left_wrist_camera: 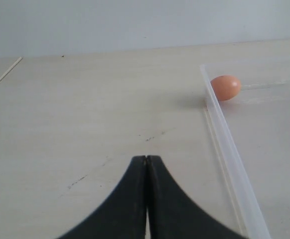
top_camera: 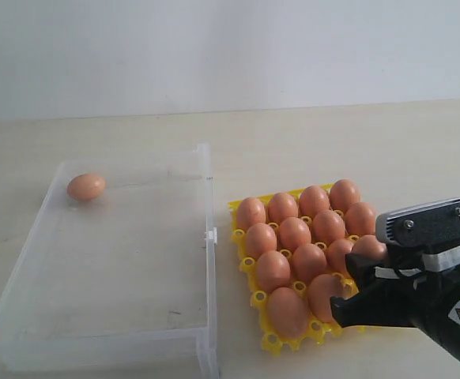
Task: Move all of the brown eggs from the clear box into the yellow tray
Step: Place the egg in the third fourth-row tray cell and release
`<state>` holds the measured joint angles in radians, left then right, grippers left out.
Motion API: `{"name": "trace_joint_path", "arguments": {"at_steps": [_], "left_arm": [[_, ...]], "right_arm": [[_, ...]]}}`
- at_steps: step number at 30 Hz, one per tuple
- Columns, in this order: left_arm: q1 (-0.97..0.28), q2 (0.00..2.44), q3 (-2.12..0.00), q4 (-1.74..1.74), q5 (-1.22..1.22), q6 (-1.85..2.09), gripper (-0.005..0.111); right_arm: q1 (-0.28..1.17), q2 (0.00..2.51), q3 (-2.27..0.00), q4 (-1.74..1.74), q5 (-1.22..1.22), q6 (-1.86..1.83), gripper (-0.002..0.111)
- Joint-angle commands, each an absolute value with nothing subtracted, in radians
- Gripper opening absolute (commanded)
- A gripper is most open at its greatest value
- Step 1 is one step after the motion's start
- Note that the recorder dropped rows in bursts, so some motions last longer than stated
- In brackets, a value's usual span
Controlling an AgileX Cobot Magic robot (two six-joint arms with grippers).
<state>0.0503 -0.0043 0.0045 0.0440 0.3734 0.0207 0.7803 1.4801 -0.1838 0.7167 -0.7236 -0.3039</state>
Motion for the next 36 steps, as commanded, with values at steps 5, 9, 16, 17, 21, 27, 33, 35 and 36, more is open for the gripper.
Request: {"name": "trace_joint_path", "arguments": {"at_steps": [5, 9, 16, 17, 21, 27, 33, 35, 36], "left_arm": [[0.053, 0.000, 0.000, 0.047, 0.371, 0.022, 0.000], [0.053, 0.000, 0.000, 0.047, 0.371, 0.022, 0.000], [0.053, 0.000, 0.000, 0.047, 0.371, 0.022, 0.000], [0.053, 0.000, 0.000, 0.047, 0.371, 0.022, 0.000], [0.053, 0.000, 0.000, 0.047, 0.371, 0.022, 0.000], [0.053, 0.000, 0.000, 0.047, 0.371, 0.022, 0.000], [0.053, 0.000, 0.000, 0.047, 0.371, 0.022, 0.000], [0.053, 0.000, 0.000, 0.047, 0.371, 0.022, 0.000], [0.053, 0.000, 0.000, 0.047, 0.371, 0.022, 0.000]], "right_arm": [[0.776, 1.521, -0.179, 0.689, -0.759, -0.284, 0.000], [0.776, 1.551, -0.179, 0.689, -0.759, -0.284, 0.000], [0.776, 1.572, -0.179, 0.689, -0.782, -0.284, 0.000], [0.776, 1.572, -0.179, 0.689, -0.782, -0.284, 0.000], [0.776, 1.572, -0.179, 0.640, -0.756, -0.286, 0.012], [0.776, 1.568, -0.179, 0.622, -0.740, -0.309, 0.062], [0.776, 1.374, -0.188, 0.761, -0.728, -0.576, 0.060], [0.776, 1.212, -0.249, 0.787, -0.674, -0.655, 0.048], [0.776, 1.159, -0.298, 0.788, -0.607, -0.704, 0.039]]}}
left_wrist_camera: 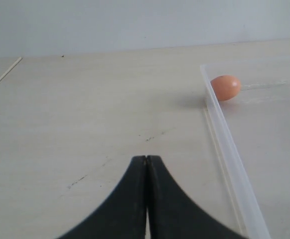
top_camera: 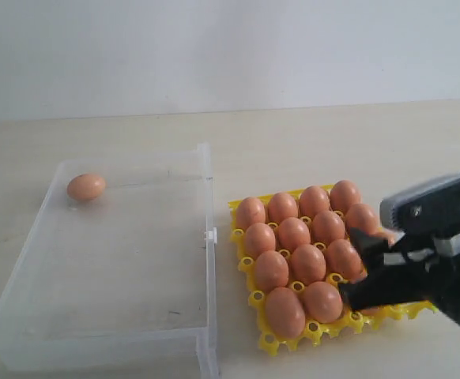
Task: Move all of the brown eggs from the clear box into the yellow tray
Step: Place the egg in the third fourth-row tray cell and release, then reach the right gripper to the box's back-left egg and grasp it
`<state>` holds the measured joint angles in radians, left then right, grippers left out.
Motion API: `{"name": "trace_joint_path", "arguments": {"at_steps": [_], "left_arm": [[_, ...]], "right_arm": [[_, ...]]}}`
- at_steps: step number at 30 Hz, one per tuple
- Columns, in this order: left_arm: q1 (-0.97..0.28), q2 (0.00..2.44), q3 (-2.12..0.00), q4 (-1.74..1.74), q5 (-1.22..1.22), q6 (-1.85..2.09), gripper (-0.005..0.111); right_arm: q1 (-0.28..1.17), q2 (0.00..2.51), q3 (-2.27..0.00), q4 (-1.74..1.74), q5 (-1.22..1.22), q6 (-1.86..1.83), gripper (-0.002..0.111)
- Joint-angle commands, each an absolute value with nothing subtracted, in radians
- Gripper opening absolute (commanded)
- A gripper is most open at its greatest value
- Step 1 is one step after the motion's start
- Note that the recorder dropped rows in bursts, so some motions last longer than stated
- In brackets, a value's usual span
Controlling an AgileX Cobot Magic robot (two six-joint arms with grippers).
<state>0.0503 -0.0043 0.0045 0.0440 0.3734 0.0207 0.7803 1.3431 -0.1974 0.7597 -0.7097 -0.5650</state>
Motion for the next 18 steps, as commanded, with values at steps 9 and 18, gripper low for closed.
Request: {"name": "trace_joint_path", "arguments": {"at_steps": [9, 18], "left_arm": [[0.053, 0.000, 0.000, 0.047, 0.371, 0.022, 0.000], [0.053, 0.000, 0.000, 0.047, 0.371, 0.022, 0.000]], "right_arm": [[0.776, 1.385, -0.870, 0.859, -0.043, -0.886, 0.000], [0.776, 1.986, -1.525, 0.381, 0.331, 0.100, 0.000]]}}
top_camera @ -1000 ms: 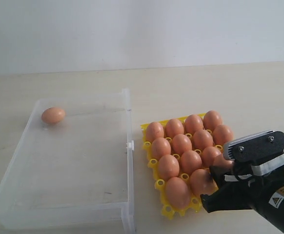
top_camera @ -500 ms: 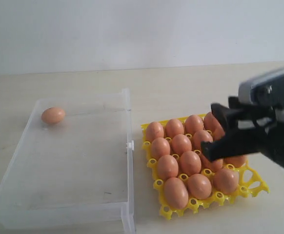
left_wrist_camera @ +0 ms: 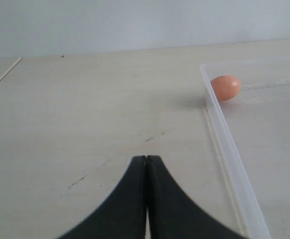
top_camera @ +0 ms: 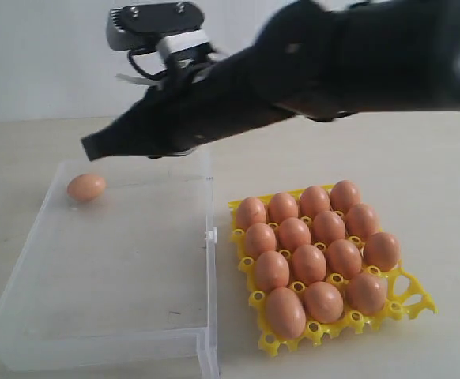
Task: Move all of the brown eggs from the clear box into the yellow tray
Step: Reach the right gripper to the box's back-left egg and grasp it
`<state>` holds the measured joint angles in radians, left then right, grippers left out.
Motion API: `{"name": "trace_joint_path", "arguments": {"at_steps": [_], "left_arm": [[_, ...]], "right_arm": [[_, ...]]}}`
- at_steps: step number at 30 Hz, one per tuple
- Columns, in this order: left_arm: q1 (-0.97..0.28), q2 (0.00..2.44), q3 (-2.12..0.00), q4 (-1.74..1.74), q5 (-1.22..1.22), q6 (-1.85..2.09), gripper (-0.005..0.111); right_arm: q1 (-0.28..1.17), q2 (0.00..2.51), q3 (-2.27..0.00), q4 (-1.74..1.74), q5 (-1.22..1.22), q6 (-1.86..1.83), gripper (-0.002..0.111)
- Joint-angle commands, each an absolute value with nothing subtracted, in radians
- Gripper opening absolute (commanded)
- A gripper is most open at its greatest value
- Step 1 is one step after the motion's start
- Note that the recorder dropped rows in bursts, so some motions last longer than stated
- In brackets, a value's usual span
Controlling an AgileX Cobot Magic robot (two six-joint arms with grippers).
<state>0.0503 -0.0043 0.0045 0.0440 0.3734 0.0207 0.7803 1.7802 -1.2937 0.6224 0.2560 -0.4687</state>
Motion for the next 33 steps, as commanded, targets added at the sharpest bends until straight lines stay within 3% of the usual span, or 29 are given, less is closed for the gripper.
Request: {"name": "trace_joint_path", "arguments": {"at_steps": [1, 4, 8, 12, 14, 24, 33], "left_arm": [[0.053, 0.000, 0.000, 0.047, 0.371, 0.022, 0.000], [0.053, 0.000, 0.000, 0.047, 0.371, 0.022, 0.000], [0.053, 0.000, 0.000, 0.047, 0.371, 0.022, 0.000], [0.053, 0.000, 0.000, 0.047, 0.371, 0.022, 0.000], [0.053, 0.000, 0.000, 0.047, 0.371, 0.022, 0.000], [0.053, 0.000, 0.000, 0.047, 0.370, 0.024, 0.000], [0.053, 0.000, 0.000, 0.047, 0.370, 0.022, 0.000]], "right_arm": [[0.776, 2.038, -1.587, 0.317, 0.320, 0.206, 0.000], [0.785, 2.156, -1.755, 0.109, 0.424, 0.000, 0.002], [0.838, 2.251, -1.882, -0.116, 0.635, -0.619, 0.020], [0.853, 2.300, -1.891, -0.058, 0.447, -0.797, 0.046], [0.861, 2.329, -1.898, -0.029, 0.376, -0.888, 0.054], [0.870, 2.472, -2.022, 0.213, 0.357, -1.255, 0.054], [0.837, 2.579, -2.167, 0.252, 0.349, -1.270, 0.054]]}}
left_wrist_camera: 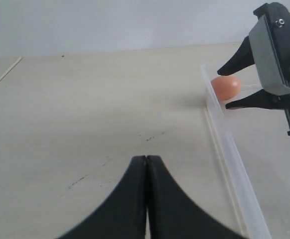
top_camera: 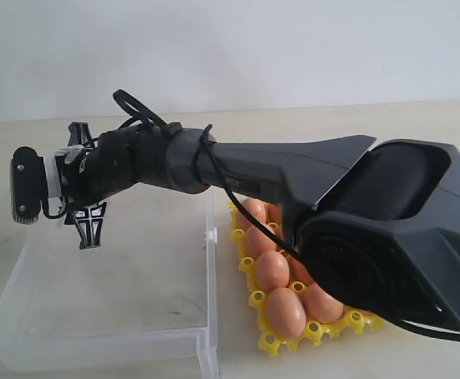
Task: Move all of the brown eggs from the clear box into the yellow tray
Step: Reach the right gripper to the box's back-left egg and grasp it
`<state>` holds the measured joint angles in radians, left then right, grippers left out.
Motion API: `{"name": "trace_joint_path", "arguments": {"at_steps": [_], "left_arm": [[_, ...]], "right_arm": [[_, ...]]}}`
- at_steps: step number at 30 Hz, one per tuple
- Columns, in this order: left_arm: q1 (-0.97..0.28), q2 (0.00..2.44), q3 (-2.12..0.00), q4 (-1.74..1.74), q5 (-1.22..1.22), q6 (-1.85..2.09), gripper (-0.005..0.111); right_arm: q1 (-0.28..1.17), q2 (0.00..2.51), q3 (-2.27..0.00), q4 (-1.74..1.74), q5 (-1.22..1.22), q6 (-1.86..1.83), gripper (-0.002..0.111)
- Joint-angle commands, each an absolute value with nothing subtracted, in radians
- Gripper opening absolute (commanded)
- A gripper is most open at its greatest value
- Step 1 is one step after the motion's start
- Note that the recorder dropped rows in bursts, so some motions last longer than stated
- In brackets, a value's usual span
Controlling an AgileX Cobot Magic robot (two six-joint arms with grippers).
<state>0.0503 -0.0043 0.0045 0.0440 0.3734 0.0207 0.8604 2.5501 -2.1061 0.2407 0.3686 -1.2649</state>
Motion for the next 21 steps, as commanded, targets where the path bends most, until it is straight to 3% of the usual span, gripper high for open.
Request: {"name": "trace_joint_path", "arguments": {"at_steps": [1, 21], "left_arm": [[0.053, 0.000, 0.000, 0.047, 0.370, 0.022, 0.000], [0.053, 0.000, 0.000, 0.047, 0.370, 0.022, 0.000]], "right_arm": [[0.833, 2.588, -2.184, 0.251, 0.349, -1.254, 0.054], [0.784, 2.721, -2.330, 0.340, 0.355, -1.202, 0.054]]}}
